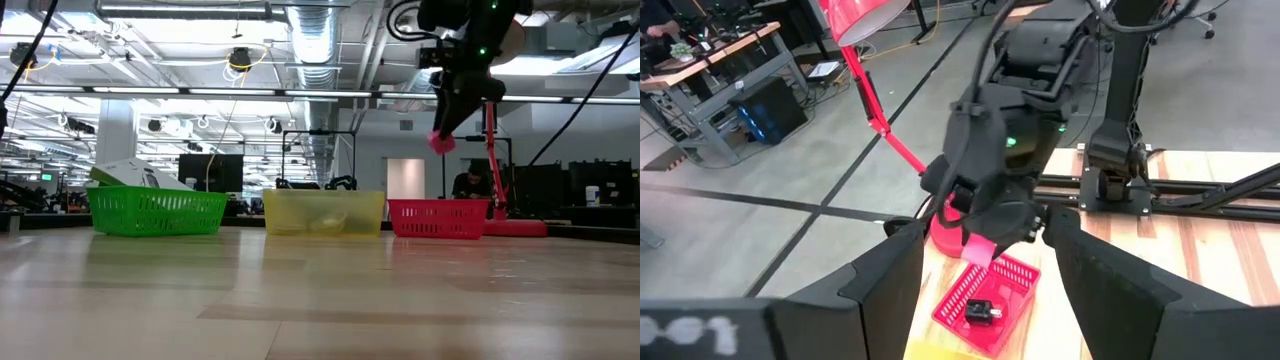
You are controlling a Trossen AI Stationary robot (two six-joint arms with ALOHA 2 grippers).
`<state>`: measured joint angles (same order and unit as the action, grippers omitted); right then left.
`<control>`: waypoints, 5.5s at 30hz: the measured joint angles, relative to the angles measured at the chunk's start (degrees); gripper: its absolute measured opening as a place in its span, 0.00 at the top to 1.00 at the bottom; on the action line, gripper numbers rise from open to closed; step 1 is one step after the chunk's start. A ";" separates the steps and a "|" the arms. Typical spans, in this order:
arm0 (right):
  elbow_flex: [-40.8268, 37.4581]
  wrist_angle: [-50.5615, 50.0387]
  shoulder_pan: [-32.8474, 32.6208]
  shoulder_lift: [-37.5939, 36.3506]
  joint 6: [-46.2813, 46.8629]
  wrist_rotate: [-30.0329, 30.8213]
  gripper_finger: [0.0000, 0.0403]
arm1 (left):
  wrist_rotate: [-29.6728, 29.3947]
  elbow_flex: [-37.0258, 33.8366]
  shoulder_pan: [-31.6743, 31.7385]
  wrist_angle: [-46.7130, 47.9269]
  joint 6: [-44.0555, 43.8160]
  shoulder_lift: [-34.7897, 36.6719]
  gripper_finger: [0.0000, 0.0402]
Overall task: Pick and place items into bin
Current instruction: Put the pink charger adapter into the red basket, then return to Home Position
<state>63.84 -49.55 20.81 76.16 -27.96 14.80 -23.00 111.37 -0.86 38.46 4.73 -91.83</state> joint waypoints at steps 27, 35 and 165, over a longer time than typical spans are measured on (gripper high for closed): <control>-10.65 6.37 4.79 0.02 1.35 -5.98 0.55 | -0.02 0.00 0.00 0.63 -0.02 0.00 0.45; -10.77 6.93 4.68 0.02 2.51 -5.91 0.48 | -0.02 0.00 0.00 0.68 -0.04 -0.02 0.45; -63.46 56.48 -9.18 -75.70 41.15 -22.23 0.46 | 4.22 -99.32 4.11 -26.86 -13.15 90.86 0.45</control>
<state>0.38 6.92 11.63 0.46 13.19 -7.43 -18.79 12.05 3.25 11.60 -8.42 -0.97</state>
